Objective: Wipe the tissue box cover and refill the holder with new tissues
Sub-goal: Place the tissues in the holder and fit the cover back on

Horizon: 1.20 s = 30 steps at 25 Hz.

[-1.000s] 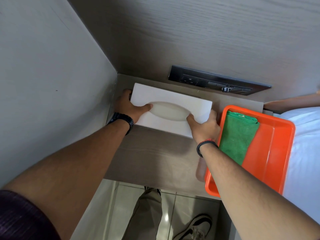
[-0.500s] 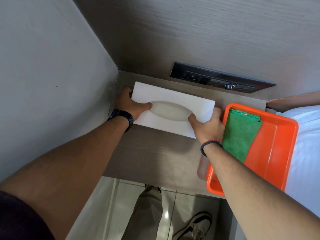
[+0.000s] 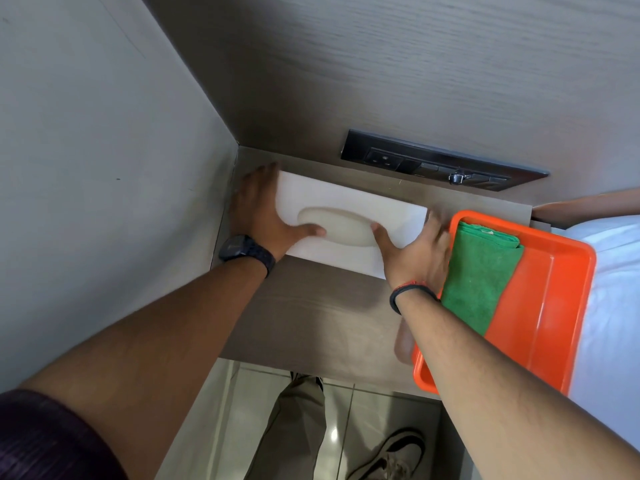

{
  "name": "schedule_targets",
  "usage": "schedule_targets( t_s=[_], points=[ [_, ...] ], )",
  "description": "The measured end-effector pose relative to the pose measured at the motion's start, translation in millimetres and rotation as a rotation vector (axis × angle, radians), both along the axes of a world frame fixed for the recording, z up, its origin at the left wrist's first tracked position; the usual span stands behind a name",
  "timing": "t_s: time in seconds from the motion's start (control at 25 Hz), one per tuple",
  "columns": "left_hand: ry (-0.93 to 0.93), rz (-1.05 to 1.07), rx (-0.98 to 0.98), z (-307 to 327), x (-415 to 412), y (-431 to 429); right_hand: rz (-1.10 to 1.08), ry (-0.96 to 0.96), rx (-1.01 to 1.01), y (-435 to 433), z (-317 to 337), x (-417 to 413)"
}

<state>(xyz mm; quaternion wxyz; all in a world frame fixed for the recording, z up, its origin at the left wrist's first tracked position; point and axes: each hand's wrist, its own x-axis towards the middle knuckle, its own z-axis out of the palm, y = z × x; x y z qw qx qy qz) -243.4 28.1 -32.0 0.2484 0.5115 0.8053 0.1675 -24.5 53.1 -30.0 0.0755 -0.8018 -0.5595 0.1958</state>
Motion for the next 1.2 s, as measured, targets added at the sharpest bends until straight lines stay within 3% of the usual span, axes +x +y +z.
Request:
schedule_targets(
  t_s=[0.08, 0.16, 0.32, 0.56, 0.68, 1.12, 1.2],
  points=[
    [0.171, -0.319, -0.059, -1, 2, 1, 0.252, -0.078, 0.223, 0, 5, -7],
    [0.195, -0.456, -0.110, -7, 3, -1, 0.503, 0.022, 0.180, 6, 10, -21],
    [0.193, -0.456, -0.130, -13, 3, -4, 0.801, -0.088, -0.247, 24, 6, -48],
    [0.188, -0.446, -0.140, -14, 5, -4, 0.970, -0.340, -0.234, 31, 0, -62],
    [0.187, -0.455, -0.145, -15, 5, -4, 0.980, -0.307, -0.222, 31, -1, -60],
    [0.259, -0.469, -0.176, -8, 12, -1, 0.710, 0.021, -0.095, 22, 25, -38],
    [0.289, -0.444, -0.176, 2, 13, -2, 0.610, 0.106, 0.013, 25, 46, -38]
  ],
)
